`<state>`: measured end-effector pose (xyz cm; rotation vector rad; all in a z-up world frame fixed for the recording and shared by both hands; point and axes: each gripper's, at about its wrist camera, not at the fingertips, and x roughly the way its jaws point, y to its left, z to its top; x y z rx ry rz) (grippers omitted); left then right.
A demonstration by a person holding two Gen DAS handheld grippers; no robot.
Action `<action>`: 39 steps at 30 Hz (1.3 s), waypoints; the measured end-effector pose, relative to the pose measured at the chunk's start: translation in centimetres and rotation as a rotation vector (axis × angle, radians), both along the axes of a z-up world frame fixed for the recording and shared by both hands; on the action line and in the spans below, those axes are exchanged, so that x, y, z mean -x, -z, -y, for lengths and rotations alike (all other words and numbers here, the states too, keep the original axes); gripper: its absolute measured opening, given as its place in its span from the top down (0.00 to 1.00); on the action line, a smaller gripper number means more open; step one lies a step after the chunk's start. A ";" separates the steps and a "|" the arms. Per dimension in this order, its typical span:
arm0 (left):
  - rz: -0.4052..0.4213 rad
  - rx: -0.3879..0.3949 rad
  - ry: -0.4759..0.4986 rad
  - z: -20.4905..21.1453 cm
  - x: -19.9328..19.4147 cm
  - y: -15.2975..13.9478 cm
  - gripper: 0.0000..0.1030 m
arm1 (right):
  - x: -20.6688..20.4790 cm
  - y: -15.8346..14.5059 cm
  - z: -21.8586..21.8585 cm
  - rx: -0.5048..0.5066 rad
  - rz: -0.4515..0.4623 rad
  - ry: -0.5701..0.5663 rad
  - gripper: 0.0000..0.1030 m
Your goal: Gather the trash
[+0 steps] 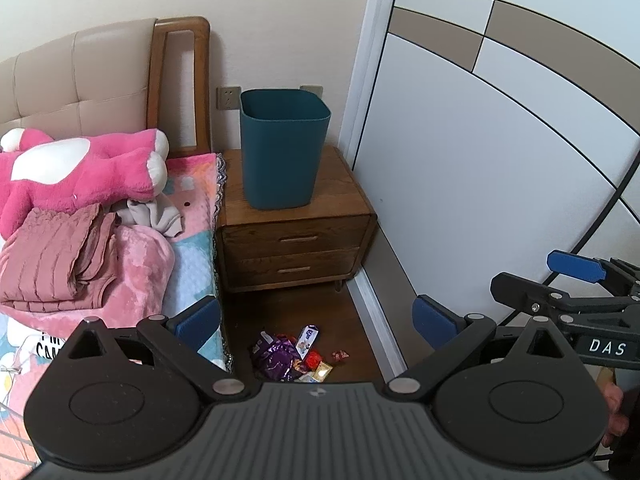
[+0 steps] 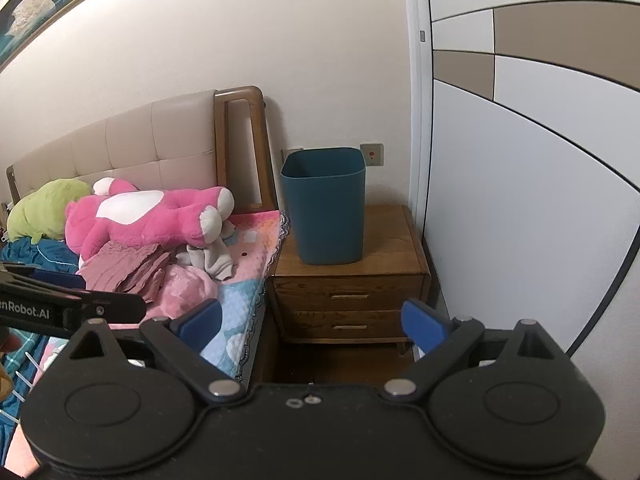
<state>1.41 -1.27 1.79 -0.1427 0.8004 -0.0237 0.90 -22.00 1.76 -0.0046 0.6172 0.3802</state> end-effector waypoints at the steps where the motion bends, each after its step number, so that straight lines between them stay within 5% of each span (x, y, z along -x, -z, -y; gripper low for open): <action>1: -0.002 0.002 -0.002 -0.2 0.0 0.1 0.00 | -0.1 0.0 0.0 -0.002 -0.006 0.002 0.06; 13: -0.030 -0.019 -0.041 -0.5 -2.5 1.8 0.00 | -2.7 1.1 -0.5 0.008 -0.038 -0.034 0.07; 23: -0.125 -0.060 -0.100 1.6 -10.2 6.2 0.00 | -9.4 5.8 1.2 0.034 -0.117 -0.078 0.07; 29: -0.253 -0.121 -0.228 2.1 -16.6 13.1 0.00 | -17.5 14.3 1.4 0.092 -0.141 -0.209 0.09; 32: -0.308 -0.094 -0.273 1.7 -19.0 17.2 0.00 | -21.6 19.8 1.3 0.148 -0.234 -0.240 0.15; 39: -0.532 -0.038 -0.273 1.2 -23.4 30.5 0.00 | -25.1 30.0 0.3 0.267 -0.384 -0.343 0.16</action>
